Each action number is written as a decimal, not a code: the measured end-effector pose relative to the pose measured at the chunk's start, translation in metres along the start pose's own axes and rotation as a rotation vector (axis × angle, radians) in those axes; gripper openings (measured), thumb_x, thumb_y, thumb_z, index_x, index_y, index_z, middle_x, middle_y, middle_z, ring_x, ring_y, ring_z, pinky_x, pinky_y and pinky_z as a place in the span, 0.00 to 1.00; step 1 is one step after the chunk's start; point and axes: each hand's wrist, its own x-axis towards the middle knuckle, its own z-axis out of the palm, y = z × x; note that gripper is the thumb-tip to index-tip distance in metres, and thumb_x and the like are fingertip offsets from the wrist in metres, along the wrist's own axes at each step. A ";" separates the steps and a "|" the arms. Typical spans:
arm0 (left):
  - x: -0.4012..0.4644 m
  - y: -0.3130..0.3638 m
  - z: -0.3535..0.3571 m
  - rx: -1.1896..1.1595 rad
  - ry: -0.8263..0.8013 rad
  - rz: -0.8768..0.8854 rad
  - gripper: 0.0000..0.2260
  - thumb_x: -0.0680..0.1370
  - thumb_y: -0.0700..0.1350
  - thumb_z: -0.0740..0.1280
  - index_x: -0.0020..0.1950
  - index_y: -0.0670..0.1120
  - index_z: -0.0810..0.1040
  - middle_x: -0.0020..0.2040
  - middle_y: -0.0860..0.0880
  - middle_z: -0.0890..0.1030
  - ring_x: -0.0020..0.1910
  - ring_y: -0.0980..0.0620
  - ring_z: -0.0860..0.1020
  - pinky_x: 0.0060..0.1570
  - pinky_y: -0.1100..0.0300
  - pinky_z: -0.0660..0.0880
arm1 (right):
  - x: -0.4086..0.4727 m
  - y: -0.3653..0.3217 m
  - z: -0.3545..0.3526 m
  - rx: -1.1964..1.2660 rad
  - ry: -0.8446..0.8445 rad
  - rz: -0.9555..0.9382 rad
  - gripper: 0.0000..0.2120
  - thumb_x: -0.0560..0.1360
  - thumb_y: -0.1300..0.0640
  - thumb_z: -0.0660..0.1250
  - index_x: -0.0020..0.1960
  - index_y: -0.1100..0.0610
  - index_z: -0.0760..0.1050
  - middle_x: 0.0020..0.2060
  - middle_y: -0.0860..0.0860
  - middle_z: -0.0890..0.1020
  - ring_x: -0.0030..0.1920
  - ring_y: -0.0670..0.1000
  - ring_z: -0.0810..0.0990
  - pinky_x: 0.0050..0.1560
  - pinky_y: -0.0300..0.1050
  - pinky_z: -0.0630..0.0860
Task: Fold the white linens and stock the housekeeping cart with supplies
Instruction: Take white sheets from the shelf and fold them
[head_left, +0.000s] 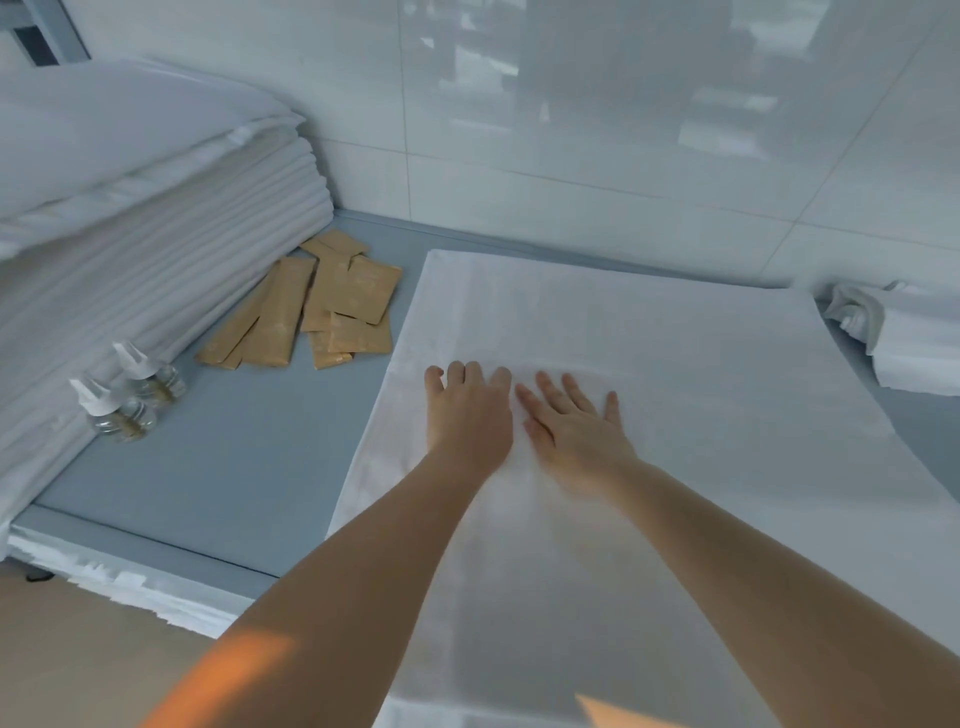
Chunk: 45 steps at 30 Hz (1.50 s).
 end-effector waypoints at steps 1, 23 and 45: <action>0.002 -0.001 0.006 -0.056 0.002 -0.019 0.13 0.79 0.49 0.55 0.63 0.51 0.70 0.56 0.46 0.73 0.59 0.45 0.68 0.64 0.48 0.58 | 0.003 0.000 0.000 -0.001 0.018 -0.043 0.24 0.81 0.42 0.39 0.77 0.39 0.41 0.77 0.41 0.41 0.77 0.47 0.38 0.73 0.64 0.35; 0.019 -0.045 0.034 -0.214 -0.130 -0.085 0.30 0.80 0.58 0.49 0.78 0.45 0.52 0.78 0.47 0.55 0.76 0.51 0.56 0.72 0.56 0.52 | 0.070 0.009 -0.017 -0.056 0.124 -0.084 0.23 0.83 0.48 0.44 0.78 0.43 0.47 0.77 0.41 0.47 0.77 0.45 0.42 0.74 0.63 0.39; 0.019 -0.047 0.042 -0.210 -0.171 -0.144 0.36 0.71 0.68 0.32 0.77 0.55 0.35 0.78 0.49 0.38 0.76 0.49 0.34 0.71 0.43 0.33 | 0.261 -0.037 -0.042 -0.201 0.088 -0.117 0.24 0.82 0.44 0.43 0.78 0.43 0.50 0.78 0.45 0.50 0.77 0.48 0.46 0.74 0.60 0.41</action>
